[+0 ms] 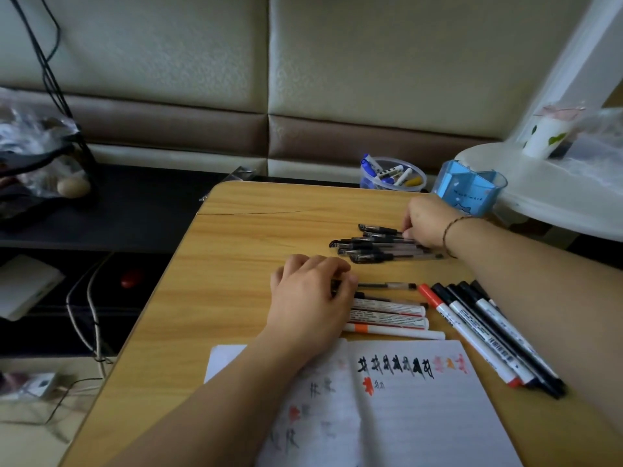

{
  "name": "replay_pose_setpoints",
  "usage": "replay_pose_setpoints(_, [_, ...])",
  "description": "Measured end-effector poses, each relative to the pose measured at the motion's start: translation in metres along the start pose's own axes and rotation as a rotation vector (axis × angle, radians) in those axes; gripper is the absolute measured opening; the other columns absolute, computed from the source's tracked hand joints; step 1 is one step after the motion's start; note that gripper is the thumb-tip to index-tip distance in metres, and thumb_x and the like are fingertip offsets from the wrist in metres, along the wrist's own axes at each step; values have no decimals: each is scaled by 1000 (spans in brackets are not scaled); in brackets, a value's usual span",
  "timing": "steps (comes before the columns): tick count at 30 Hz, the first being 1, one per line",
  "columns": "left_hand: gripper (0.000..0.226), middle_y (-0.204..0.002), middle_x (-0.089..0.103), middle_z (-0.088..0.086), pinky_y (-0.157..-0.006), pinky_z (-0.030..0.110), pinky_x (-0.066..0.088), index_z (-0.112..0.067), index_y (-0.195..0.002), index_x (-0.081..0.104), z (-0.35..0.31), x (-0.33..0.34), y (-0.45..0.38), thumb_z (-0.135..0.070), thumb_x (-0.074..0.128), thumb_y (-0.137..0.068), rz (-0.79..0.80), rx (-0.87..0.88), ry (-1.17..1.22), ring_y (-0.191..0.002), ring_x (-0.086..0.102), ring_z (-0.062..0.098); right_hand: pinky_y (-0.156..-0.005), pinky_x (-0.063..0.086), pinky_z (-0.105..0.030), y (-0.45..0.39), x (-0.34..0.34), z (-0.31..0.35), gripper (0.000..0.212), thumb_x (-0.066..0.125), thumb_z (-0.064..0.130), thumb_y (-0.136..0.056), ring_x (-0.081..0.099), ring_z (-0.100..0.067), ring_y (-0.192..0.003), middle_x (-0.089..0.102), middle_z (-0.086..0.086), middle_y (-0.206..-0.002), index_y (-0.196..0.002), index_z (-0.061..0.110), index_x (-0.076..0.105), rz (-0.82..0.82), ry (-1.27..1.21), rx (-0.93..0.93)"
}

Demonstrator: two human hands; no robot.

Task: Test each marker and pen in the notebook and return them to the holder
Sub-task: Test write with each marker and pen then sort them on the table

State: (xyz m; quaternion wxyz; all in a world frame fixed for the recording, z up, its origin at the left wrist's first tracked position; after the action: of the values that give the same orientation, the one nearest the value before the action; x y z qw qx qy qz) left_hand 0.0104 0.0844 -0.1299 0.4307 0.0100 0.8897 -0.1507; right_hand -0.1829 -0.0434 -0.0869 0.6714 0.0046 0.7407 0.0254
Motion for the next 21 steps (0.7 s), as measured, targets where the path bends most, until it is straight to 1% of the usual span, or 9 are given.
replay_pose_setpoints(3, [68, -129, 50, -19, -107, 42, 17, -38, -126, 58, -6, 7, 1, -69, 11, -87, 94, 81, -108, -129, 27, 14, -81, 54, -32, 1, 0, 1, 11, 68, 17, -89, 63, -20, -91, 68, -6, -97, -96, 11, 72, -31, -36, -4])
replay_pose_setpoints(5, [72, -127, 49, -18, -107, 44, 16, -40, -121, 60, -7, 8, 2, -71, 6, -84, 93, 104, -131, -128, 27, 15, -78, 52, -32, 3, -2, 0, 12, 64, 20, -91, 62, -19, -88, 67, -6, -97, -97, 12, 70, -57, -92, -1])
replay_pose_setpoints(9, [57, -124, 51, -19, -106, 43, 18, -40, -115, 62, -5, 7, 2, -66, 18, -89, 71, 73, -96, -126, 30, 14, -79, 55, -36, 27, -24, 6, 10, 58, 30, -94, 60, -14, -86, 63, 3, -93, -98, 23, 64, -204, -203, -63])
replay_pose_setpoints(10, [56, -124, 52, -19, -106, 43, 19, -40, -114, 63, -4, 7, 2, -65, 19, -89, 67, 66, -90, -125, 31, 14, -78, 54, -34, 38, -29, 8, 10, 57, 31, -94, 60, -12, -87, 62, 6, -93, -99, 25, 63, -238, -227, -89])
replay_pose_setpoints(14, [54, -120, 55, -20, -103, 39, 19, -37, -110, 64, -6, 4, 3, -64, 23, -89, 59, 49, -61, -123, 34, 13, -66, 40, -16, 99, -44, 11, 9, 59, 30, -94, 54, 2, -83, 61, 14, -93, -101, 27, 64, -315, -385, -168])
replay_pose_setpoints(16, [49, -121, 55, -21, -103, 37, 19, -37, -110, 63, -6, 2, 3, -62, 27, -89, 41, 30, -27, -123, 36, 12, -63, 39, -9, 132, -43, 6, 8, 61, 29, -92, 53, 9, -85, 60, 19, -92, -99, 30, 64, -321, -500, -164])
replay_pose_setpoints(17, [46, -123, 55, -20, -103, 37, 20, -37, -114, 61, -6, 0, 3, -62, 30, -90, 17, 20, -4, -124, 36, 12, -61, 42, -8, 147, -41, 3, 8, 63, 28, -90, 55, 10, -85, 60, 21, -92, -98, 31, 65, -334, -566, -155])
replay_pose_setpoints(19, [47, -132, 52, -16, -106, 39, 23, -35, -129, 52, -5, -6, 4, -59, 38, -91, -48, 15, 46, -128, 37, 13, -67, 44, -1, 171, -34, -2, 11, 68, 23, -86, 58, 13, -88, 63, 23, -88, -94, 30, 69, -385, -702, -145])
replay_pose_setpoints(21, [60, -140, 44, -12, -109, 40, 25, -32, -141, 39, -13, -14, 6, -59, 44, -87, -110, 96, 72, -132, 34, 14, -70, 45, -1, 183, -23, -3, 13, 71, 20, -83, 61, 11, -88, 68, 21, -80, -88, 32, 70, -394, -809, -121])
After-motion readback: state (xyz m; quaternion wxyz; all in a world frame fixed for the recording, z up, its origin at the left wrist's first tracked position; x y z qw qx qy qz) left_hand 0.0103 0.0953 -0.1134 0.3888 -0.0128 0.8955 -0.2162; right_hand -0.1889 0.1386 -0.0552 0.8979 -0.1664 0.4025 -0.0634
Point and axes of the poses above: each hand's wrist, its own y-axis away from the middle knuckle, its own x-axis out of the palm, z = x × y, the point moved 7 cm from there along -y, towards the middle knuckle
